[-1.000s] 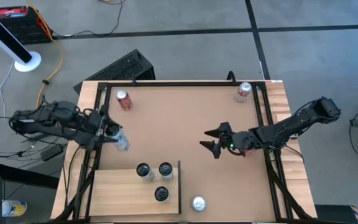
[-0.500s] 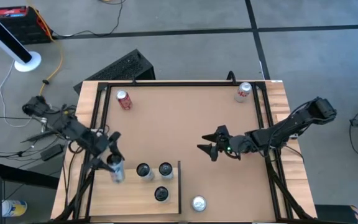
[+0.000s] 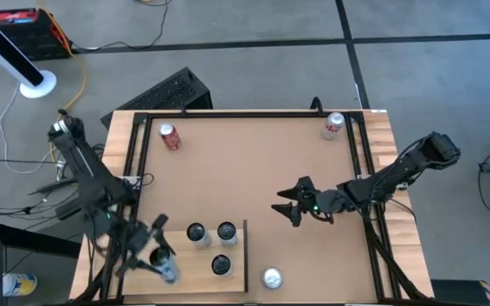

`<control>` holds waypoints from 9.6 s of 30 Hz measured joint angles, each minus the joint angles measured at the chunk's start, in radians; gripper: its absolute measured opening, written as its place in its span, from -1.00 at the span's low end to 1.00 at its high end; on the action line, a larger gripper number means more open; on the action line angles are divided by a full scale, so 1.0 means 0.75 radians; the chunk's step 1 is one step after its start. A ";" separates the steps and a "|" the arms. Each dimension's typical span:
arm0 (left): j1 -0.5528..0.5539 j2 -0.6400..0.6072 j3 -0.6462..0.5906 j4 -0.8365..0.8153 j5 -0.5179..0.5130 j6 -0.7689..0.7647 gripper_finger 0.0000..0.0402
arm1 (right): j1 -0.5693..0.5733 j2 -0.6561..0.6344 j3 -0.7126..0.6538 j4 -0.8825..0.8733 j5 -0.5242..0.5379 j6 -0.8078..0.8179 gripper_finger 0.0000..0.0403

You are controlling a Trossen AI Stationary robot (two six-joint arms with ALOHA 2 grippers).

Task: Place canned beverage on shelf
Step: Put the white and pink soda can on the shelf aligned with the other white and pink soda can, then put the top silver soda can on the shelf

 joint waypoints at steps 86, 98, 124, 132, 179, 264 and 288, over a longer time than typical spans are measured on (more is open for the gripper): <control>0.040 0.550 0.321 0.170 -0.338 0.432 0.86 | 0.067 -0.001 0.000 0.001 -0.046 0.041 0.77; 0.095 0.256 0.348 -0.079 -0.398 0.563 0.86 | 0.045 -0.009 0.013 0.008 -0.063 -0.078 0.77; 1.119 0.092 0.250 -0.081 0.422 0.770 0.86 | -0.499 -0.012 0.176 -0.299 0.036 -0.626 0.77; 1.246 0.002 0.249 -0.225 0.445 0.743 0.85 | -0.888 -0.011 0.393 -0.538 0.097 -0.592 0.77; 1.269 -0.240 0.204 -0.308 0.336 0.597 0.85 | -1.577 -0.001 0.199 -0.974 0.197 -0.338 0.74; 1.271 -0.618 -0.487 -0.129 0.344 0.294 0.85 | -0.528 0.942 1.266 -0.531 -0.519 -1.041 0.58; 1.272 -0.623 -0.499 -0.135 0.341 0.261 0.85 | -0.506 1.139 1.522 -0.775 -0.543 -1.126 0.60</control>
